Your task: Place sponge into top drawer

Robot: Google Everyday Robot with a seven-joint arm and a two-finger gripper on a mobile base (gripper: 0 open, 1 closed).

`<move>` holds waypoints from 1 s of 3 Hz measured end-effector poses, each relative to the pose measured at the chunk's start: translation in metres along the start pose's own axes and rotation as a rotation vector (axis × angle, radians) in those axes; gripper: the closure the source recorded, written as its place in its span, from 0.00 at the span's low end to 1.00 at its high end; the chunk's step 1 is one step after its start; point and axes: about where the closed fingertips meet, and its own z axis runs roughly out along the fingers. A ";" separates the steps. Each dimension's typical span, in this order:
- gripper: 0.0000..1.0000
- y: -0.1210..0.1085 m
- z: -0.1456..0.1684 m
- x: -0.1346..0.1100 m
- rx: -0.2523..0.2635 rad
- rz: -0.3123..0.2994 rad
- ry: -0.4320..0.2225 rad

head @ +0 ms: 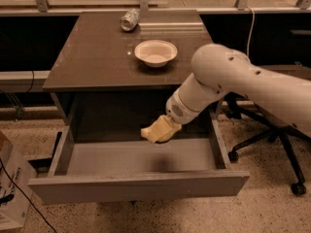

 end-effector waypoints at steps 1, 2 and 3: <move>0.97 -0.015 0.039 0.025 0.019 0.103 -0.022; 0.74 -0.027 0.064 0.044 0.052 0.169 -0.032; 0.43 -0.026 0.065 0.042 0.051 0.166 -0.034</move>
Offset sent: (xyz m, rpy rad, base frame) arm 0.0007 -0.0261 -0.1185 0.0027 0.0254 -0.2672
